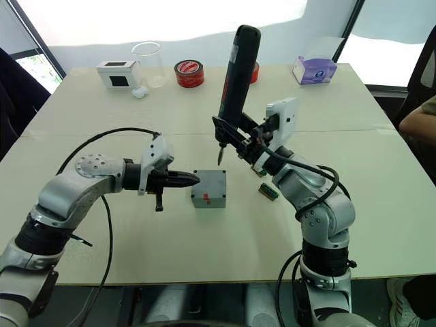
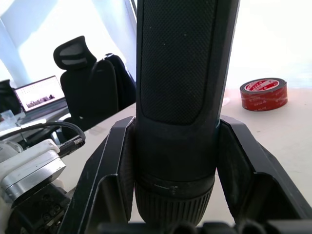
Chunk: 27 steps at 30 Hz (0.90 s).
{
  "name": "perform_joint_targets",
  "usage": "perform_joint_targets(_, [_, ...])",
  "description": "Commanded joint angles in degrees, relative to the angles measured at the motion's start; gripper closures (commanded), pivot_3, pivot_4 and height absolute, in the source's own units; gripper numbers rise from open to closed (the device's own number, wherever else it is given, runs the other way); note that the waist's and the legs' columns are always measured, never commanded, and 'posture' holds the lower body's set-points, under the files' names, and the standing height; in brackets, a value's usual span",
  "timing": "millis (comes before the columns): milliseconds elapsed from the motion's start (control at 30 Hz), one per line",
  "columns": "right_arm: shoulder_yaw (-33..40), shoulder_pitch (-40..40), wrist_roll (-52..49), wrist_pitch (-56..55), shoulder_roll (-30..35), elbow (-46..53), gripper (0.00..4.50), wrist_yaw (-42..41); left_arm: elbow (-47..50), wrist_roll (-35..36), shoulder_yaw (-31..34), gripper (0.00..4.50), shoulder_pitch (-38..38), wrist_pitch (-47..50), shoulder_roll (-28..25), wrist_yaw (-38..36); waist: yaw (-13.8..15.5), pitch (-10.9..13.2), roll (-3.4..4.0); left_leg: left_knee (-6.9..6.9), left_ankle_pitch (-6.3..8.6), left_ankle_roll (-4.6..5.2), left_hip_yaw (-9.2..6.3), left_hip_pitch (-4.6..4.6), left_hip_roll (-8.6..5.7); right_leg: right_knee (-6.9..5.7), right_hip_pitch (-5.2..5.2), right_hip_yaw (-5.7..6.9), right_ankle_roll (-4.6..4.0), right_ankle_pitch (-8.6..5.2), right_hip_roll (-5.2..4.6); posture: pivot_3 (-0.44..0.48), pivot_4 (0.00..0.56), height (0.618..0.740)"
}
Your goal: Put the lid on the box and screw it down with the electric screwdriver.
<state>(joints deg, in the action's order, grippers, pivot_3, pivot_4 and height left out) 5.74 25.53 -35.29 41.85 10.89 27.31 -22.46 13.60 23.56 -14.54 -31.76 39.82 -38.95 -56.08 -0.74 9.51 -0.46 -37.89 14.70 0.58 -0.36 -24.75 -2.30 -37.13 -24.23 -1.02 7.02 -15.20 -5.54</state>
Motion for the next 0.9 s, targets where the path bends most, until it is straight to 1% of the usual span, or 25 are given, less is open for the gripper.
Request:
perform_joint_targets(33, [-2.2,0.4,2.9,-5.1,0.6,1.6,2.75,0.0,-2.3,-2.8,-0.6,4.50,-1.0,-2.4,1.8,1.2,0.0,0.0,0.00,-0.01,0.00,0.00,0.00,0.00,-0.01,-0.01,0.01,0.00,0.00,0.00,0.00,0.000,0.150,0.740])
perform_joint_targets(133, [-3.5,-0.2,4.9,-7.3,0.6,0.3,2.75,0.2,-3.7,-3.3,-0.3,4.50,-0.4,-2.7,3.9,2.4,0.0,0.0,0.00,-0.02,0.00,0.00,0.00,0.00,0.00,-0.01,0.01,0.00,0.00,0.00,0.00,0.000,0.150,0.740])
perform_joint_targets(267, [-5.1,-2.0,7.7,-10.5,1.1,-1.3,2.75,-0.4,-4.0,-4.1,-0.5,4.50,0.0,-3.1,5.1,2.6,0.1,0.0,0.00,-0.02,0.00,0.00,0.00,0.00,0.00,-0.01,0.01,0.00,0.00,0.00,0.00,0.000,0.150,0.740])
perform_joint_targets(667, [-6.9,-6.1,11.0,-15.8,1.8,-5.5,2.75,-2.0,-3.6,-5.1,-0.5,4.50,0.7,-3.2,4.6,1.6,0.0,0.0,-0.01,-0.03,0.00,0.00,-0.01,0.05,0.01,-0.01,0.08,0.00,0.00,0.00,0.00,0.000,0.150,0.740])
perform_joint_targets(800, [-8.8,-7.8,12.7,-16.4,2.8,-6.5,2.75,-3.0,-3.2,-6.2,-1.7,4.50,1.2,-3.3,4.0,1.3,0.0,0.0,-0.01,-0.03,0.02,0.03,-0.02,0.36,0.01,0.02,0.40,0.01,0.00,-0.01,0.01,0.000,0.150,0.740])
perform_joint_targets(900, [-10.0,-8.4,14.1,-15.6,3.0,-7.9,2.75,-2.2,-3.4,-7.9,-3.0,4.50,1.8,-4.1,3.7,1.0,0.0,0.0,-0.01,-0.02,0.04,0.07,-0.04,0.65,0.01,0.09,0.71,0.04,0.00,-0.03,0.00,0.000,0.150,0.740])
